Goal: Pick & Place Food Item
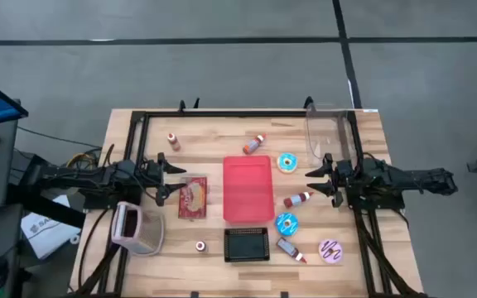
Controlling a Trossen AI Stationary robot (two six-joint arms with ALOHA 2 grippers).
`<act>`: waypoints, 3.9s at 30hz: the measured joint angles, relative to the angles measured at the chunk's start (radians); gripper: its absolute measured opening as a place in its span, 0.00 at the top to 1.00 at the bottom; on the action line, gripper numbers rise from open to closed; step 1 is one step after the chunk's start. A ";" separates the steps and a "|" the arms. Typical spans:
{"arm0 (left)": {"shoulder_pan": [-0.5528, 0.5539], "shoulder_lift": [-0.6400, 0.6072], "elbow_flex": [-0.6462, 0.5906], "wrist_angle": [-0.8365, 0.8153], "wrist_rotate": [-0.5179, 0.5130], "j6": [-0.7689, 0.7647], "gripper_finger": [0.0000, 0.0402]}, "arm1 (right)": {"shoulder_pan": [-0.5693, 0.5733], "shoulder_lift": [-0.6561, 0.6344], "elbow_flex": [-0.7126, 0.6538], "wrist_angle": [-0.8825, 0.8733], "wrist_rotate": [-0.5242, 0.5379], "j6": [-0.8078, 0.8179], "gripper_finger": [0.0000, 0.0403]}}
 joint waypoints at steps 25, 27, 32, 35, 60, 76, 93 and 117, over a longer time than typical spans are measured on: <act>0.000 0.000 0.000 0.000 0.000 0.000 0.41 | 0.000 0.000 0.000 0.000 0.000 0.000 0.58; 0.000 0.000 0.000 0.000 0.000 0.000 0.41 | 0.000 0.000 0.000 0.000 0.000 0.000 0.58; 0.000 0.000 0.000 0.000 0.000 0.000 0.41 | 0.000 0.000 0.000 0.000 0.000 0.000 0.58; 0.000 0.000 0.000 0.000 0.000 0.000 0.41 | 0.000 0.000 0.000 0.000 0.000 0.000 0.58; -0.001 0.035 0.000 0.168 -0.004 -0.778 0.41 | 0.000 0.000 0.000 0.000 0.000 0.000 0.58; 0.000 0.083 0.000 0.238 -0.284 -0.970 0.41 | 0.000 0.000 0.000 0.000 0.000 0.000 0.58; -0.002 0.263 0.000 0.525 -0.465 -1.119 0.41 | -0.003 0.002 0.000 0.706 0.070 0.287 0.58; 0.057 0.628 0.797 -0.286 -0.964 0.012 0.41 | -0.002 0.002 0.051 0.754 0.249 0.287 0.58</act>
